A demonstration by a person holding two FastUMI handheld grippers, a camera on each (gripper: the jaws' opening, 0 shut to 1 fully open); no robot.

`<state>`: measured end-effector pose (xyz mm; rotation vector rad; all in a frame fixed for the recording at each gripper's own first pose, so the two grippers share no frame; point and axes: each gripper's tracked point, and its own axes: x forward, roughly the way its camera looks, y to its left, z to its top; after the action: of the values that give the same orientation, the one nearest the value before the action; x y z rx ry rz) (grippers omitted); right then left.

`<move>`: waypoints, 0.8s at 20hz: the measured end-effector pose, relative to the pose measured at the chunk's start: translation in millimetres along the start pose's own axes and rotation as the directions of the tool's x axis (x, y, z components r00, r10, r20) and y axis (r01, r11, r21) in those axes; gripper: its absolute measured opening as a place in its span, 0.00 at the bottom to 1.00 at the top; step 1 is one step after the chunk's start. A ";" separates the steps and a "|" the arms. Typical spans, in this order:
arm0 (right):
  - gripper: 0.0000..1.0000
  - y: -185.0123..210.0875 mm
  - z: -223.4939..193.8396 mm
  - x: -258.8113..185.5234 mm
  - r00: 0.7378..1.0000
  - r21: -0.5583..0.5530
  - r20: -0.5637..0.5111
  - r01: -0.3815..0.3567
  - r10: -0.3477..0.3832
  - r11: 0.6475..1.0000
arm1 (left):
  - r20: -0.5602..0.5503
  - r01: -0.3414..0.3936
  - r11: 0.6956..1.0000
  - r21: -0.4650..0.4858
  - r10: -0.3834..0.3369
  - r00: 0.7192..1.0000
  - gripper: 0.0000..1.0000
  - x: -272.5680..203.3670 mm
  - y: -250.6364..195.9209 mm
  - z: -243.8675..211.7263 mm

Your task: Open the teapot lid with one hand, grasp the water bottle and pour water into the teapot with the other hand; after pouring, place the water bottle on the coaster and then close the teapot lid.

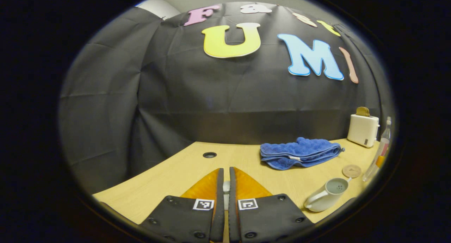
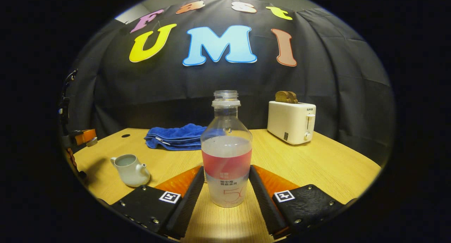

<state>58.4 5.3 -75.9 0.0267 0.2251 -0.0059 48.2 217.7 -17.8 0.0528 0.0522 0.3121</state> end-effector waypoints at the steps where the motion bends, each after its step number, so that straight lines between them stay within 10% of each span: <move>1: 0.79 -0.6 0.0 0.7 1.000 0.000 -0.006 0.002 -0.002 1.000 | 0.000 0.001 1.000 0.000 -0.001 1.000 0.12 -1.1 0.0 1.0; 9: 0.76 5.6 28.3 4.2 0.998 -0.192 0.047 0.051 -0.043 0.980 | 0.002 -0.005 1.000 -0.007 0.005 1.000 0.12 -4.3 8.0 3.6; 16: 0.76 16.1 42.5 13.4 0.989 -0.467 0.109 0.136 -0.096 0.874 | 0.005 -0.011 0.999 -0.032 0.011 1.000 0.12 -6.3 19.2 5.9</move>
<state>81.1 20.2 -37.0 -0.4776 0.1398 -0.0721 36.8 233.7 -10.6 0.0220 0.0416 0.3240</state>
